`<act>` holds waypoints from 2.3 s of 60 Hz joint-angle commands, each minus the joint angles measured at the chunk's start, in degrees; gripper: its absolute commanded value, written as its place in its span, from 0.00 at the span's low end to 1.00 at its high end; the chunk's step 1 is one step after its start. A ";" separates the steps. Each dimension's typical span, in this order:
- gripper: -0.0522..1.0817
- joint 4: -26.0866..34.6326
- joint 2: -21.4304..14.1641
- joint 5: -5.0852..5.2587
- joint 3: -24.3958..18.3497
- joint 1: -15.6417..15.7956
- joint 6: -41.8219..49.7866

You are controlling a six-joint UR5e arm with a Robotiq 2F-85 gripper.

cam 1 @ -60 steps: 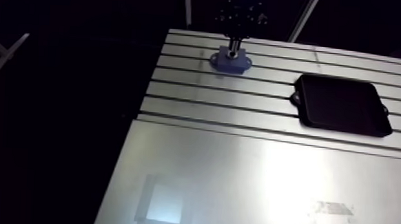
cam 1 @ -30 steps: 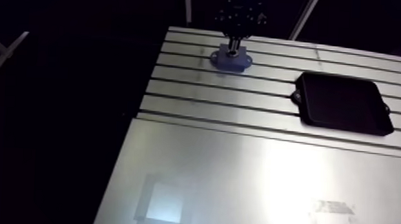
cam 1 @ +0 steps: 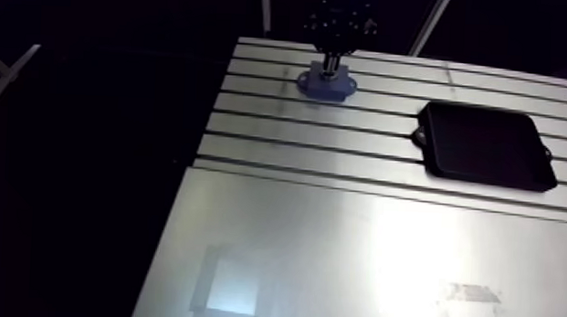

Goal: Pick up the bearing and press it into the housing until flush.

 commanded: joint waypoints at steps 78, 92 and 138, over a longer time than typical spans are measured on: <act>1.00 -0.09 0.27 -0.10 0.36 0.00 -0.09; 1.00 -0.09 0.36 -0.10 0.44 0.00 -0.09; 1.00 -0.18 0.55 -0.10 0.62 0.00 -0.09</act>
